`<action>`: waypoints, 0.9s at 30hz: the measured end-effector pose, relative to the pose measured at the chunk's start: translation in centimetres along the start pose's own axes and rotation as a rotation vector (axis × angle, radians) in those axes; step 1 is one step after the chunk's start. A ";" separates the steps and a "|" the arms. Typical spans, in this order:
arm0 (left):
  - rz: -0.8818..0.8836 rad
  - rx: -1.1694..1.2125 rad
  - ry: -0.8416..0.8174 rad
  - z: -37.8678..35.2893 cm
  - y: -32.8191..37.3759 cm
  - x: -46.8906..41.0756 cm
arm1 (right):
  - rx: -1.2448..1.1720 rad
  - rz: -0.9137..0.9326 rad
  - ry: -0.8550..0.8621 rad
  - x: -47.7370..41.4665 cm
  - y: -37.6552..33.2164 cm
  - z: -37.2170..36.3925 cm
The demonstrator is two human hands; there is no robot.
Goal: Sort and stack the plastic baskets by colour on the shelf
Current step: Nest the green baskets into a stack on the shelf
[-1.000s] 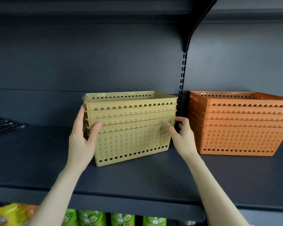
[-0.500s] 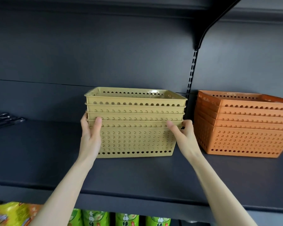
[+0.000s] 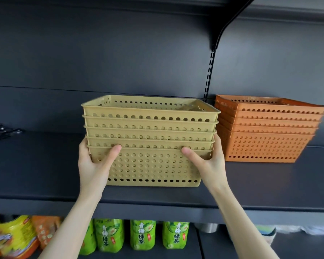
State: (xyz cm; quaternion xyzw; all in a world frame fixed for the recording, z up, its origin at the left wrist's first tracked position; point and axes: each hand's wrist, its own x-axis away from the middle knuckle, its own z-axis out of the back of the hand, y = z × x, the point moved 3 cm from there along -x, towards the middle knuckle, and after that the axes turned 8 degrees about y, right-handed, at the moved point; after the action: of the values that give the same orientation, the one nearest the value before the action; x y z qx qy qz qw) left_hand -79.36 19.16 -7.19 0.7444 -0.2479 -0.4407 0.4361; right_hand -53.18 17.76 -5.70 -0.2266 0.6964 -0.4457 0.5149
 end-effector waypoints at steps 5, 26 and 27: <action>-0.112 -0.028 -0.010 0.2 2.8 3.9 | 0.055 0.067 0.061 2.9 -2.3 3.0; -0.069 0.227 -0.342 -18.6 16.6 35.1 | 0.371 0.127 0.327 15.7 -16.5 42.8; -0.072 0.238 -0.368 -20.1 17.0 36.2 | 0.377 0.131 0.345 15.7 -16.9 44.6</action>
State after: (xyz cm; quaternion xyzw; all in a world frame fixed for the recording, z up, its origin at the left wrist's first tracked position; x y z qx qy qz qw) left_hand -43.83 -7.88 -3.70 0.7058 -0.3470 -0.5521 0.2767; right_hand -20.40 -20.10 -2.53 -0.0018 0.6919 -0.5651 0.4494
